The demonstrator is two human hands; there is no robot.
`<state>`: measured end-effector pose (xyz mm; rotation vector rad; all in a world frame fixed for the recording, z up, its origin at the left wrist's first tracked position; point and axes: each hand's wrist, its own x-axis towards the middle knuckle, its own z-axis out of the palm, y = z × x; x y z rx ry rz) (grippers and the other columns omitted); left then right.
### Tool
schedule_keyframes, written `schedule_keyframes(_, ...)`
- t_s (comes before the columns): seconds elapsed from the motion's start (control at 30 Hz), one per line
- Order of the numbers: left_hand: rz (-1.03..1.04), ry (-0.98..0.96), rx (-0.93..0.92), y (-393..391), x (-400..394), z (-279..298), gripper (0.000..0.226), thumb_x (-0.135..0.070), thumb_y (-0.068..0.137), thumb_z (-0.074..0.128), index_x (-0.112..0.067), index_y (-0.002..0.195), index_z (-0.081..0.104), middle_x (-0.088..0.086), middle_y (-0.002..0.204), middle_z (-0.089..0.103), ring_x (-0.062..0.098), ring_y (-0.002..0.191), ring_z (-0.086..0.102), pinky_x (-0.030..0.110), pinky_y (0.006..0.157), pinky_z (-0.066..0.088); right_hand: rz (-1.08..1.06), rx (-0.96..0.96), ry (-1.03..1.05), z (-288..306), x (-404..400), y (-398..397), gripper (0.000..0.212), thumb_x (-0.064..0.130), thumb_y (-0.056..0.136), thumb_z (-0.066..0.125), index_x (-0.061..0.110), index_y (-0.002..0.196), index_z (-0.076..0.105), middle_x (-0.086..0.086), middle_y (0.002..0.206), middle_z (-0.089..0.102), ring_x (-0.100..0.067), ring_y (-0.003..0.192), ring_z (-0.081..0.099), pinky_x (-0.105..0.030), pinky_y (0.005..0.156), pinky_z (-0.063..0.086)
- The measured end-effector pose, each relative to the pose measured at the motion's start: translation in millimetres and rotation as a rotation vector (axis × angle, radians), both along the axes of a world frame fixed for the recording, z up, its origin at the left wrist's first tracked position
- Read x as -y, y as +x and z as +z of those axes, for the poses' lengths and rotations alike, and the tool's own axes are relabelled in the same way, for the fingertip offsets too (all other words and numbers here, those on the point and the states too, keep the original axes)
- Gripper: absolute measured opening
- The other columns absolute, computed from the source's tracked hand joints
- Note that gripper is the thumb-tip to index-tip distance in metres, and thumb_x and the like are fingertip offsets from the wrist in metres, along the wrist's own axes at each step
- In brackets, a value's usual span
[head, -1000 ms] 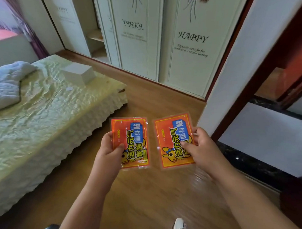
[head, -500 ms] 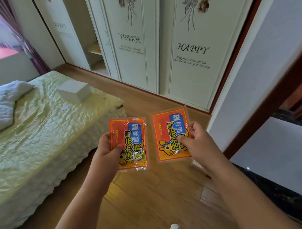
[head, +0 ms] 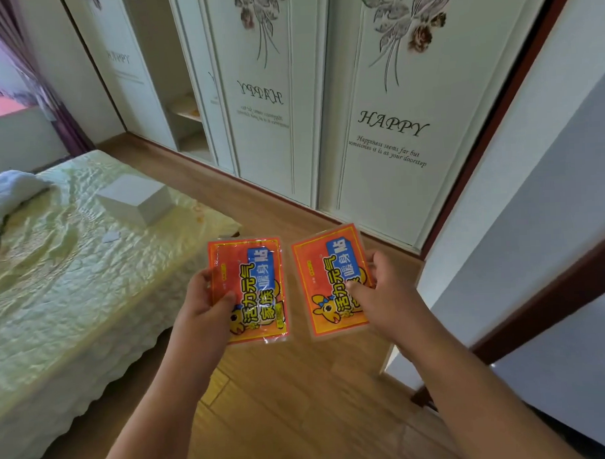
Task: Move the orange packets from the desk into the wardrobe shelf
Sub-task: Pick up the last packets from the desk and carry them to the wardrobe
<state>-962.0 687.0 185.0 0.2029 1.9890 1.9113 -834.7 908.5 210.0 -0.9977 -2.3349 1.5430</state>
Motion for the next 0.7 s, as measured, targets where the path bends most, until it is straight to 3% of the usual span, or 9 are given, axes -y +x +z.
schedule_keyframes(0.5,-0.125,-0.007,0.006,-194.1,-4.2,-5.4,0.041,-0.005,0.1,0.053,-0.045,0.105,0.061,0.001,0.104,0.078,0.027,0.092,0.076,0.058,0.084,0.06,-0.204,-0.048,-0.09,-6.1,17.3,-156.3,0.027,0.026,0.098,0.07,0.037,0.119,0.058,0.012,0.114,0.077,-0.01,0.095,0.078,-0.051,0.094,0.06)
schedule_keyframes(0.7,-0.157,-0.025,0.049,-237.0,-2.0,-9.0,0.035,-0.006,0.102,0.051,-0.039,0.108,0.061,0.003,0.105,0.078,0.032,0.094,0.076,0.06,0.081,0.06,-0.222,-0.05,-0.154,-14.5,19.4,-198.2,0.025,0.023,0.099,0.069,0.036,0.117,0.059,0.011,0.108,0.078,-0.009,0.09,0.079,-0.05,0.092,0.062)
